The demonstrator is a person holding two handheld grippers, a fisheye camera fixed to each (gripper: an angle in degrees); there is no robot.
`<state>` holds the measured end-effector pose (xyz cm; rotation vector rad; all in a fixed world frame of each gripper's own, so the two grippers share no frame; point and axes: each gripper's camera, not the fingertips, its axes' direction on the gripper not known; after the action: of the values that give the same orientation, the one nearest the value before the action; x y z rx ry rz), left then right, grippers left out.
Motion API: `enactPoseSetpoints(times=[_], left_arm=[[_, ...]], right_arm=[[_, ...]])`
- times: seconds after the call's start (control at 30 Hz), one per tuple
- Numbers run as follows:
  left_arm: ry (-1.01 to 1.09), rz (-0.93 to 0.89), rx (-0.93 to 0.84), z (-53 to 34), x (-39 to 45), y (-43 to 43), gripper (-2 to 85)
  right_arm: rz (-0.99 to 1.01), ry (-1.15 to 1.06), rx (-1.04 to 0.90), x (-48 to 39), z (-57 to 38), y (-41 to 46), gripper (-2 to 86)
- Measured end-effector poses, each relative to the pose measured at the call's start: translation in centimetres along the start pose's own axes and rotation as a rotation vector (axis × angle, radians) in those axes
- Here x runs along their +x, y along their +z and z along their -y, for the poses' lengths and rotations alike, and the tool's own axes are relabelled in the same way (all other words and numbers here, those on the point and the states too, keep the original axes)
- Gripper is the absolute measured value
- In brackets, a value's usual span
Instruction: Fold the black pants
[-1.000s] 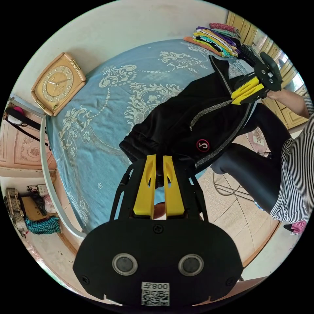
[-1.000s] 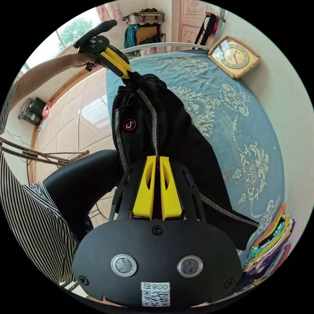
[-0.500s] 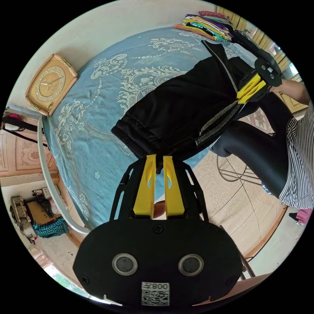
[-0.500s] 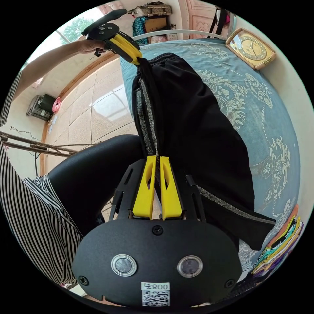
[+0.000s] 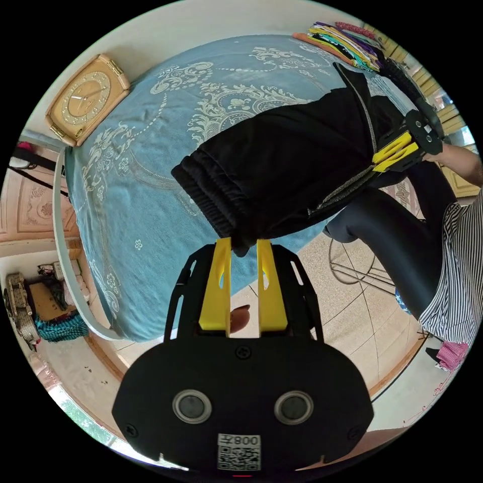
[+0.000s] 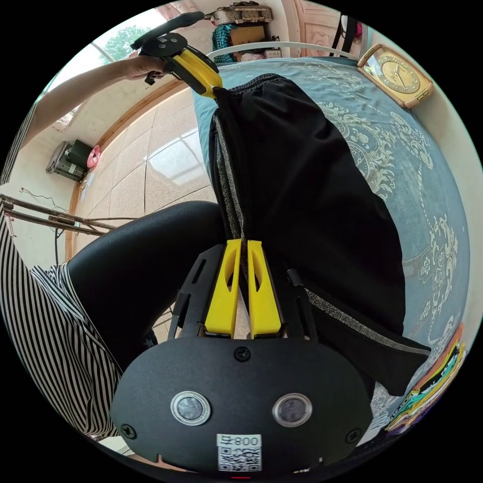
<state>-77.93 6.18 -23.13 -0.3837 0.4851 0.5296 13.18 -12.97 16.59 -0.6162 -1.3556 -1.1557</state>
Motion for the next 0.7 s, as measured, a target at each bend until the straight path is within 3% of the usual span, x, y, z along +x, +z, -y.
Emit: enactPoseSetpoints(times=[0.23,0.4,0.53,0.7], left_arm=[[-0.349,-0.049,0.205,-7.5,-2.2,-0.8,5.8],[-0.500,-0.309,0.485,-11.1,-1.6,0.2,3.0],[-0.587,-0.340,0.500,-11.3,-2.0,2.5,1.8],[-0.631,-0.291,0.315,-12.4,-3.0,6.9,0.4]], right_arm=[[0.008,0.016,0.027,0.9,-1.6,0.0,2.3],[-0.011,0.015,0.024,0.9,-2.3,-0.4,2.3],[0.005,-0.013,0.039,0.3,-2.6,-1.1,2.3],[-0.011,-0.003,0.013,0.4,-3.2,-1.0,2.5]])
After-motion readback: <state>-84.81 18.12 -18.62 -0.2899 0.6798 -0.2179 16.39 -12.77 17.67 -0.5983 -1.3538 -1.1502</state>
